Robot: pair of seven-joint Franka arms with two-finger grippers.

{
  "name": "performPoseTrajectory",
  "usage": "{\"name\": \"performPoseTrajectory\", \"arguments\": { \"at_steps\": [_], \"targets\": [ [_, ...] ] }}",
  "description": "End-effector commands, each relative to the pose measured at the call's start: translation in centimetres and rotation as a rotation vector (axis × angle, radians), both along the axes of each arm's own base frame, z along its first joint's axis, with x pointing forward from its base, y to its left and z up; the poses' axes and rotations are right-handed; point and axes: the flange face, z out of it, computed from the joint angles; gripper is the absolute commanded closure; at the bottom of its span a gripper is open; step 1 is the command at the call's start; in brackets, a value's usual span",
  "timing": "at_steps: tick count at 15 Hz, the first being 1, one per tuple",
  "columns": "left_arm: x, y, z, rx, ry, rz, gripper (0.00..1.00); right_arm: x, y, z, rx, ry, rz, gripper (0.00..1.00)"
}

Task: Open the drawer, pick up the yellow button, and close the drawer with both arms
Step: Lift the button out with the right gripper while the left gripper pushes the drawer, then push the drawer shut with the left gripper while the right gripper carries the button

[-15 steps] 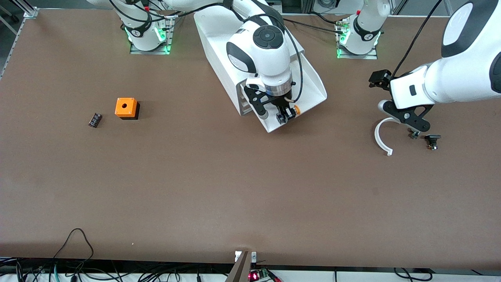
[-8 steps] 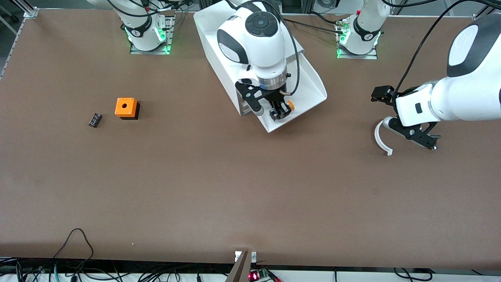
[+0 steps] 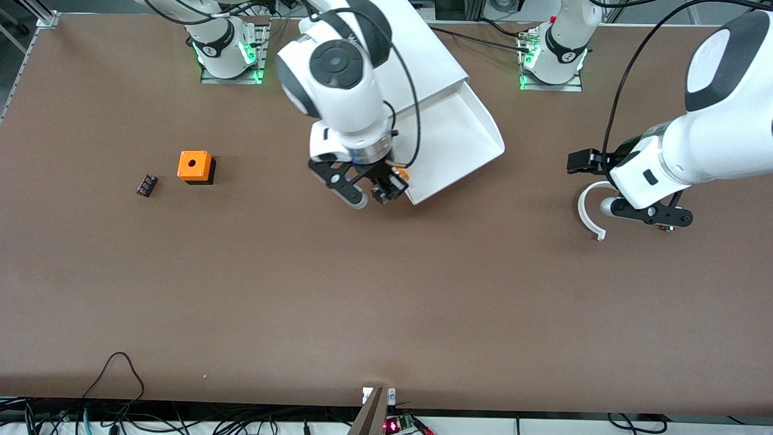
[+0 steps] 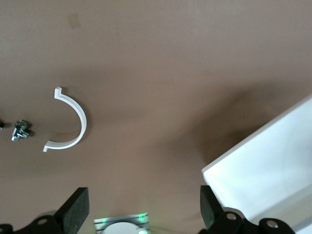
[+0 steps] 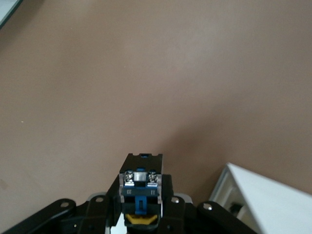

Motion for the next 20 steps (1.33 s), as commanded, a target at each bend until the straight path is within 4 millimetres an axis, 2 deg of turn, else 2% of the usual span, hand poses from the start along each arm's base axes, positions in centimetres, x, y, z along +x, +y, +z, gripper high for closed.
{"name": "performPoseTrajectory", "arguments": {
  "at_steps": [1,3,5,8,11,13,17,20],
  "targets": [
    [-0.7,-2.3,-0.7,0.046,-0.062,0.124,0.0,1.9,-4.1,0.5,-0.018,0.039,0.129,1.0],
    [-2.1,-5.8,-2.8,0.075,-0.089,0.242,0.0,3.8,-7.2,0.3,-0.033,0.038,0.192,1.0],
    [-3.3,-8.6,-6.2,0.098,-0.083,0.331,0.0,5.1,-10.5,-0.8,-0.066,0.083,0.286,1.0],
    [-4.6,-11.9,-11.1,0.095,-0.134,0.397,0.0,6.8,-15.0,-2.4,-0.106,0.114,0.376,1.0],
    [-6.9,-14.9,-14.8,0.19,-0.186,0.434,0.0,8.1,-20.0,-4.6,-0.144,0.117,0.49,1.0],
    [-9.0,-17.2,-16.1,0.225,-0.169,0.481,0.0,8.5,-22.5,-6.3,-0.153,0.111,0.562,1.0],
    [-11.9,-20.1,-18.6,0.237,-0.172,0.561,0.04,8.4,-29.0,-12.1,-0.176,0.058,0.649,1.0],
    [-13.9,-22.5,-18.9,0.242,-0.171,0.582,0.02,7.8,-32.9,-16.6,-0.186,0.002,0.677,1.0]
  ]
}}
